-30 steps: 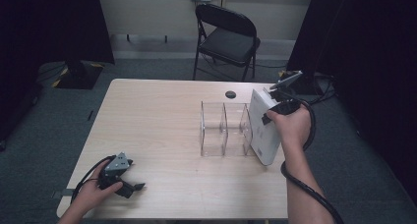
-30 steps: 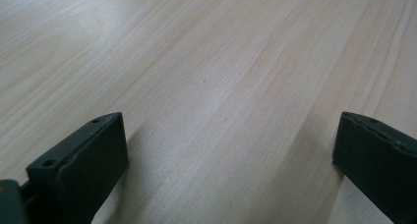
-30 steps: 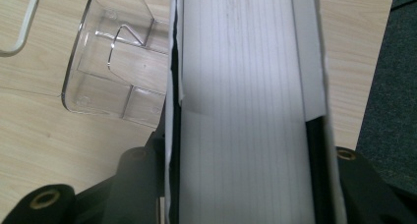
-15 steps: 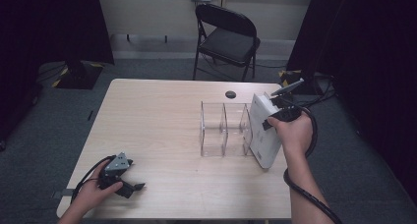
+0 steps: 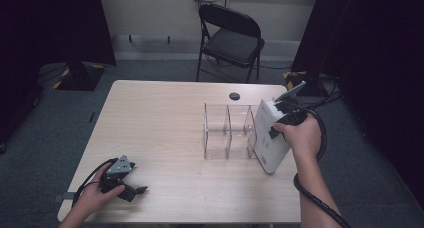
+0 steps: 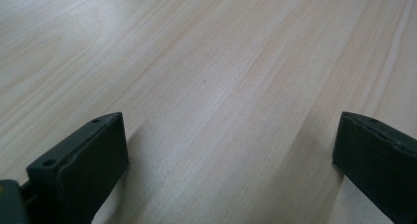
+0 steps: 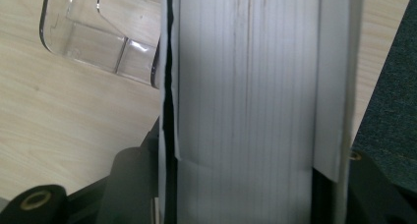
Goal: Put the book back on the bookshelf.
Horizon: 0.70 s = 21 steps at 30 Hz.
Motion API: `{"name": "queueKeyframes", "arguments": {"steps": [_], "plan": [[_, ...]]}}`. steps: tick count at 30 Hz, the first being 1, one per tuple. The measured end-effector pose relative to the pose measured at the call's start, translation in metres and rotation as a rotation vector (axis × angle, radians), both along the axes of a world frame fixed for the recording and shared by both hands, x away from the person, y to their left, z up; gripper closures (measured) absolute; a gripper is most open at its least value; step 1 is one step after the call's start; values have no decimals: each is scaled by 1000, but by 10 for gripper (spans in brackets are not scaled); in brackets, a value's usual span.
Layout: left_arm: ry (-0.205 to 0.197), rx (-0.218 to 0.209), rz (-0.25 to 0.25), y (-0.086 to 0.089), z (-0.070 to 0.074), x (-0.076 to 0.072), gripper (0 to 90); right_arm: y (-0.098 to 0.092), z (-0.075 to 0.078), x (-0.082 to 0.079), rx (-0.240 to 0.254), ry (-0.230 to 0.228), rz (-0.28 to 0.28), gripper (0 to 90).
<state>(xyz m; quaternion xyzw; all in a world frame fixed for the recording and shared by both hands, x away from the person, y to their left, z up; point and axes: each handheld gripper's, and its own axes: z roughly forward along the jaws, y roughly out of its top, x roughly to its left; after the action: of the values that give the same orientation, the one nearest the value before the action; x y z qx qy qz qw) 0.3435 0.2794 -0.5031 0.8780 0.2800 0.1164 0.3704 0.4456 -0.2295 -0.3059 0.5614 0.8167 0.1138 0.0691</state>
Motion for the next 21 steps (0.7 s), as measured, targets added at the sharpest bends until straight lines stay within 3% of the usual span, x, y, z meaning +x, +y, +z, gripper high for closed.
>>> {"name": "queueKeyframes", "arguments": {"steps": [6, 10, 12, 13, 21], "plan": [[0, 0, 0, 0, 0, 0, 0, 1, -7, 5, 0, 19, 2, 462], [0, 0, -2, 0, 0, 0, 0, 3, -10, 8, 1, 9, 6, 466], [1, 0, -2, 0, 0, 0, 0, 5, -10, 9, -25, 19, 26, 494], [0, 0, -2, 0, 0, 0, 0, 6, -9, 9, -41, 21, 24, 501], [1, 0, -3, 0, 0, 0, 0, 5, -8, 7, -18, 14, -31, 520]]}}
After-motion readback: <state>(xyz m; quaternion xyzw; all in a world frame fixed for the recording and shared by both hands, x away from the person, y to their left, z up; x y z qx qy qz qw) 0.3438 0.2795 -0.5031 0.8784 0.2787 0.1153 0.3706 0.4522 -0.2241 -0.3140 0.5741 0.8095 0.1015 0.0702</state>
